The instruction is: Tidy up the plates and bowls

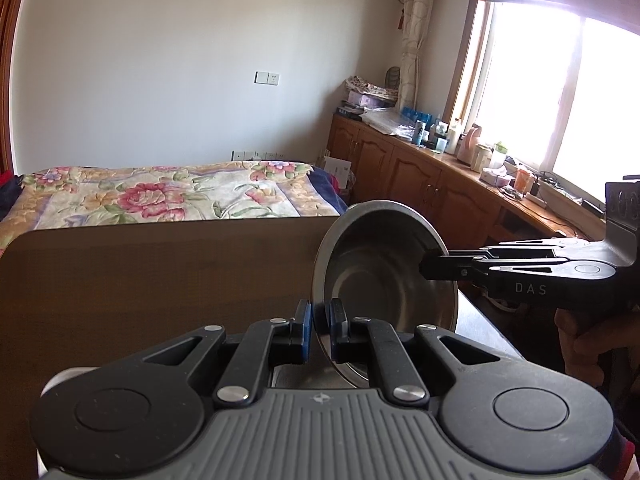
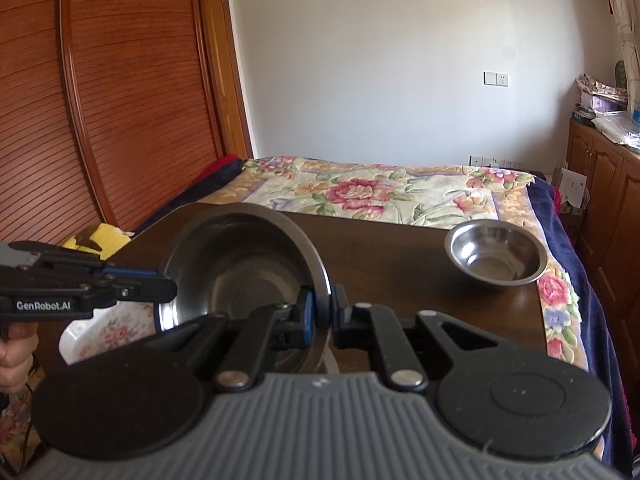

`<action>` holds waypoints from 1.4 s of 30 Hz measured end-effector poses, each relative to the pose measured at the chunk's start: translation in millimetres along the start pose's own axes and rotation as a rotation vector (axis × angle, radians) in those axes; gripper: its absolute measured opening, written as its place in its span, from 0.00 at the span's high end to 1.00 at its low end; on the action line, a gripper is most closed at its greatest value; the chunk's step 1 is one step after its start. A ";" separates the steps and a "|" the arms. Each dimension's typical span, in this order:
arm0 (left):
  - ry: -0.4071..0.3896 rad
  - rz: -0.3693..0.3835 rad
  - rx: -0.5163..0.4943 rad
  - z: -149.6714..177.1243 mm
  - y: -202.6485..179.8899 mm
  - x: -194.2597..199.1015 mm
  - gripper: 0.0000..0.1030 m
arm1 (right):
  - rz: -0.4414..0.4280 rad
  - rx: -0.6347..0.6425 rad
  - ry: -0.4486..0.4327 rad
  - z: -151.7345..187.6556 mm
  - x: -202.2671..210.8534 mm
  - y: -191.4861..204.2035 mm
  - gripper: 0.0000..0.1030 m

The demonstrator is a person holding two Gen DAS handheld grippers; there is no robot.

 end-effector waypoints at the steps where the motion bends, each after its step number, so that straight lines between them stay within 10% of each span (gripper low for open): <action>1: 0.003 -0.002 -0.002 2.1 -0.1 0.2 0.91 | -0.002 0.000 0.003 1.9 -0.4 0.7 0.89; 42: 0.100 -0.004 0.028 50.9 6.0 -10.3 0.90 | 0.015 0.108 0.064 45.1 -18.2 15.6 0.88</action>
Point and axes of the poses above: each gripper's, at about its wrist camera, not at the fingertips, and x roughly against the way its jaws point, y to its left, z to its underside, the point moved 2 cm from there along -x, roughly the way its jaws point, and after that the axes turned 4 degrees about -x, right-handed, at the moved point
